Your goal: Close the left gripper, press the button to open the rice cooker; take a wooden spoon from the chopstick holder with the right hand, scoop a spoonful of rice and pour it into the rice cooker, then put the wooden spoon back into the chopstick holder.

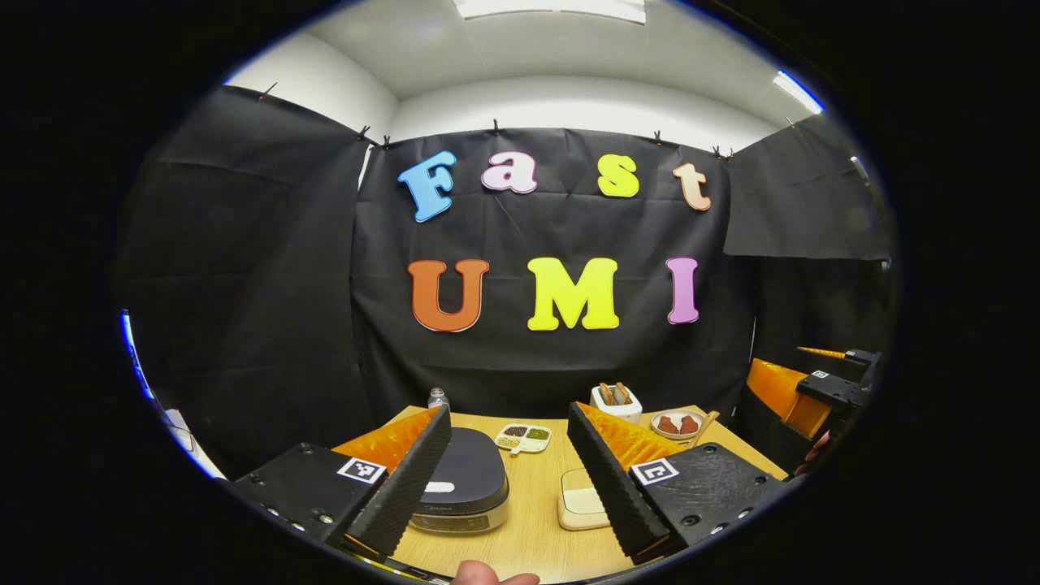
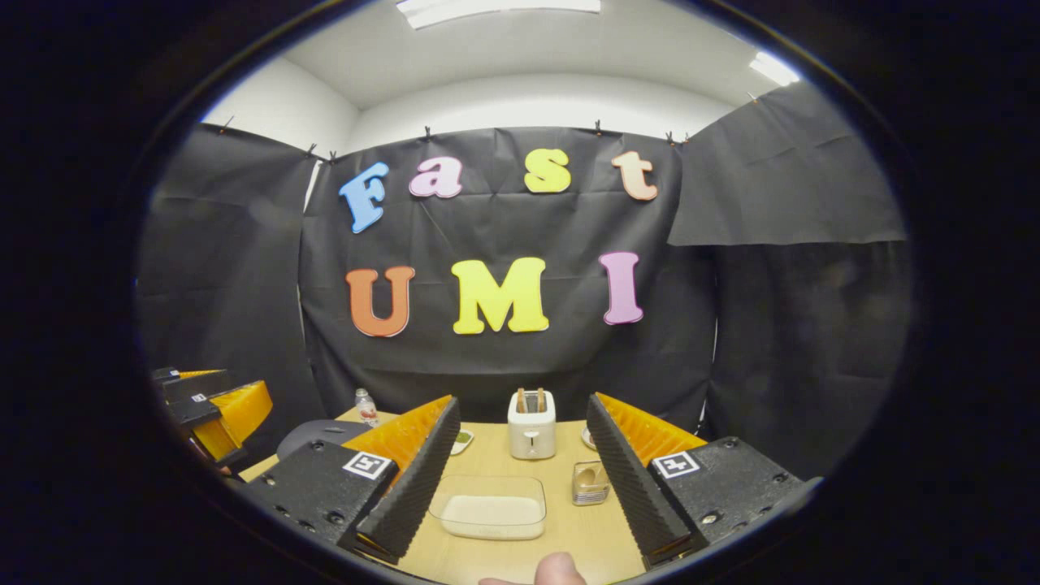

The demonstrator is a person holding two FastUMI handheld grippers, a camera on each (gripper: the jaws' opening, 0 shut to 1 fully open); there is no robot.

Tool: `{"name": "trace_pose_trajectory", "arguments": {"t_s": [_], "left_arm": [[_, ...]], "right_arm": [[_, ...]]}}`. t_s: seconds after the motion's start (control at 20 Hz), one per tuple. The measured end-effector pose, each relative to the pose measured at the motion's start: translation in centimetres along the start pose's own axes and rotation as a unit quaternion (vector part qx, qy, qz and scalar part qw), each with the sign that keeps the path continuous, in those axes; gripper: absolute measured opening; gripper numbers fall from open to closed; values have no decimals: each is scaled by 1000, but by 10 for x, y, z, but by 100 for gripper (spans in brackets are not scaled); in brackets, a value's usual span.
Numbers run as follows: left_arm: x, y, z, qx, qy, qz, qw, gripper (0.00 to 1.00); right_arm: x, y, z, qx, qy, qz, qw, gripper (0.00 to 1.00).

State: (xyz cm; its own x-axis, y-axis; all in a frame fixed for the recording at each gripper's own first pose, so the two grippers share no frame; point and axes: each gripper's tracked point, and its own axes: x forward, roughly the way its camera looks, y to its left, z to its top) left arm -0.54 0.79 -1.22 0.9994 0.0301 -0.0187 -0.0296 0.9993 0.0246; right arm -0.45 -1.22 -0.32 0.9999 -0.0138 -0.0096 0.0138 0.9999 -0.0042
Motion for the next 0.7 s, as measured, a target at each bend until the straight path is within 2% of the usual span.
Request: {"name": "trace_pose_trajectory", "arguments": {"t_s": [0.35, 0.7], "left_arm": [[-4, 17, -7, -3, 6, 16, 1000, 94], [1, 51, -29, -22, 46, 53, 997, 94]], "right_arm": [[6, 13, -7, -8, 15, 12, 1000, 100], [23, 20, -9, -20, 15, 22, 999, 100]]}}
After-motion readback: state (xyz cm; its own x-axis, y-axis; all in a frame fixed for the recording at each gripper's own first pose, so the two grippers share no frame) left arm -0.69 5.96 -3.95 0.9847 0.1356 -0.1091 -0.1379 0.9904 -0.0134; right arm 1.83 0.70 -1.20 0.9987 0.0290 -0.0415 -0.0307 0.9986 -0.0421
